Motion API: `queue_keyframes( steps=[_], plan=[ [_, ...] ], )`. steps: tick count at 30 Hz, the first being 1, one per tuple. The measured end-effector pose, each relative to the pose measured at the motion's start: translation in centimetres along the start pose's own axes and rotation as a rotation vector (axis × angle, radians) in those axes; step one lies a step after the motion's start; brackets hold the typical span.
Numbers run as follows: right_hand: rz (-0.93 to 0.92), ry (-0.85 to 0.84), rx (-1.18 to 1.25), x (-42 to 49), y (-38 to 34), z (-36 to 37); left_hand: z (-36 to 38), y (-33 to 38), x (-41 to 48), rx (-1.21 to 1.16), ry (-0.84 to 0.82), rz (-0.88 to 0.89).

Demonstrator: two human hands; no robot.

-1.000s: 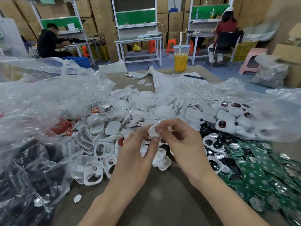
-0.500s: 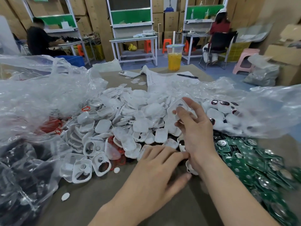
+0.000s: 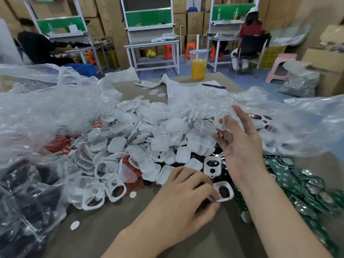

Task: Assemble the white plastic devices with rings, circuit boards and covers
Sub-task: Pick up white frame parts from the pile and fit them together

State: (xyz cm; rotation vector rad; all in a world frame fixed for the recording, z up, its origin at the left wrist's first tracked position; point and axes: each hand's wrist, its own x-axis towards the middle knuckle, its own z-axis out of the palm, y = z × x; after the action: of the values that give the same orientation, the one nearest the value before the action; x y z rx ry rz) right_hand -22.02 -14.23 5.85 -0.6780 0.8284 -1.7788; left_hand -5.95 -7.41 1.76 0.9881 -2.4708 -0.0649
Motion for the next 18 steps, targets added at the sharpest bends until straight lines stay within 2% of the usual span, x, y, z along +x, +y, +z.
queue_keyframes(
  steps=[3,7,12,18],
  plan=[
    [0.012,-0.084,-0.11,-0.6,0.9,0.6,-1.6,-1.0,-0.9,0.028,0.025,-0.092],
    [-0.049,-0.192,-0.303,-1.5,2.3,1.1,-4.8,-3.7,-1.4,0.14,0.142,-0.385],
    [-0.076,-0.271,-0.417,-1.9,3.1,1.2,-7.8,-5.7,-4.2,0.193,0.073,-0.379],
    [-0.067,-0.313,-0.485,-1.9,3.5,1.3,-6.5,-6.7,-5.6,0.338,-0.101,-0.461]
  ],
)
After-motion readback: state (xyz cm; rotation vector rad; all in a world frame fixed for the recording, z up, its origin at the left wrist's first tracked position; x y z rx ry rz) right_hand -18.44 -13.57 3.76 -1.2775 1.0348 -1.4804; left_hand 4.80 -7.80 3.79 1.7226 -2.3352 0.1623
